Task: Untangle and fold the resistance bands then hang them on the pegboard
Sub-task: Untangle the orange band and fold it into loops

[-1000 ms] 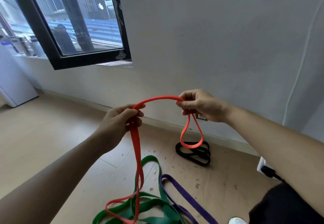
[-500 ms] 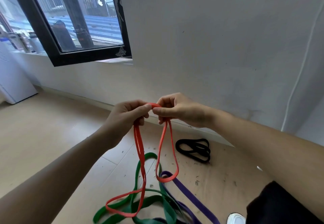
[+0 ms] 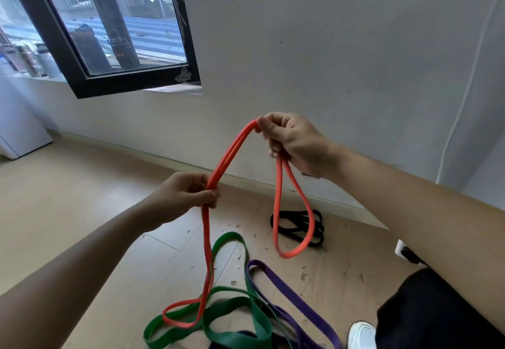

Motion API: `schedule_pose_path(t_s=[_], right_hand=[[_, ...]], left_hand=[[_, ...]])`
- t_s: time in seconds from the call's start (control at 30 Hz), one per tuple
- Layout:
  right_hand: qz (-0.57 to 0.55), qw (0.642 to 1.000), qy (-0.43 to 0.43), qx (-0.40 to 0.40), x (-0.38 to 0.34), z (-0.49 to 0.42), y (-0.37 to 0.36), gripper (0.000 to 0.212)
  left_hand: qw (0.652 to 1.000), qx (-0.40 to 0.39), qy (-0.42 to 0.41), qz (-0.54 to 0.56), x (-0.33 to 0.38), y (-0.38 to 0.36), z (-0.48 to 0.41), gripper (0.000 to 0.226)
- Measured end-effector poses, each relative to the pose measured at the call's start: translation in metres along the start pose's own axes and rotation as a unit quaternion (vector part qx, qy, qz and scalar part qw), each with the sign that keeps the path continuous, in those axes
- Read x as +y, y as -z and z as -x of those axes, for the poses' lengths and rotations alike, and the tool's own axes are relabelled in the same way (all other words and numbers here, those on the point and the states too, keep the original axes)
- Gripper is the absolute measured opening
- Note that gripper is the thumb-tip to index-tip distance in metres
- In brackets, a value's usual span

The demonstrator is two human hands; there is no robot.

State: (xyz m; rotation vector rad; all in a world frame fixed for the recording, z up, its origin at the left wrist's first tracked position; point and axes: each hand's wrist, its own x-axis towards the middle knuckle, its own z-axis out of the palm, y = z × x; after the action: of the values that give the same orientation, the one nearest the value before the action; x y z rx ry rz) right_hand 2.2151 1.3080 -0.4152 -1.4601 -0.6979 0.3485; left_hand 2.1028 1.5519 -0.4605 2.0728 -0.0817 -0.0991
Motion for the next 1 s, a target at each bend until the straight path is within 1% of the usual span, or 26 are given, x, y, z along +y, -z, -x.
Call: schedule_pose_path(t_s=[0.1,0.17,0.2,0.3,0.4,0.47,0.53,0.6,0.67,0.73,0.8,0.87,1.0], right_hand=[[-0.062,0.997,0.005,0.047,-0.005,-0.002,0.014,0.024],[-0.069,0.996,0.002,0.065,-0.002,-0.003,0.025,0.023],[-0.057,0.996,-0.002,0.062,0.001,-0.002,0.031,0.021],[-0.002,0.999,-0.039,0.008,0.011,0.002,0.048,0.017],[0.083,0.992,-0.089,-0.045,0.023,0.006,0.055,0.017],[0.132,0.981,-0.114,-0.084,0.029,0.007,0.049,0.019],[0.163,0.972,-0.121,-0.119,0.032,0.009,0.037,0.021],[0.172,0.969,-0.105,-0.143,0.029,0.010,0.021,0.022],[0.153,0.973,-0.079,-0.153,0.023,0.009,0.005,0.024],[0.124,0.982,-0.048,-0.138,0.015,0.007,-0.009,0.026],[0.111,0.988,-0.022,-0.106,0.009,0.005,-0.017,0.029],[0.133,0.987,-0.001,-0.092,0.006,0.005,-0.020,0.028],[0.192,0.977,0.028,-0.091,0.001,0.005,-0.020,0.028]], left_hand=[[1.000,0.019,0.003,0.002,-0.004,0.003,0.001,0.012],[0.998,0.054,-0.009,0.037,-0.002,0.005,0.001,0.018],[0.995,0.074,-0.014,0.067,0.001,0.006,0.001,0.023],[0.977,0.132,-0.018,0.164,0.011,0.011,0.001,0.029],[0.964,0.163,-0.035,0.209,0.024,0.011,0.002,0.031],[0.963,0.166,-0.052,0.206,0.034,0.007,0.003,0.032],[0.966,0.155,-0.065,0.196,0.043,0.001,0.002,0.033],[0.971,0.143,-0.079,0.175,0.050,-0.005,0.001,0.034],[0.977,0.133,-0.092,0.141,0.056,-0.012,-0.002,0.033],[0.981,0.125,-0.104,0.103,0.059,-0.019,-0.003,0.026],[0.982,0.127,-0.107,0.085,0.059,-0.022,-0.004,0.021],[0.982,0.132,-0.106,0.085,0.058,-0.023,-0.004,0.024],[0.982,0.125,-0.117,0.077,0.055,-0.020,-0.001,0.027]])
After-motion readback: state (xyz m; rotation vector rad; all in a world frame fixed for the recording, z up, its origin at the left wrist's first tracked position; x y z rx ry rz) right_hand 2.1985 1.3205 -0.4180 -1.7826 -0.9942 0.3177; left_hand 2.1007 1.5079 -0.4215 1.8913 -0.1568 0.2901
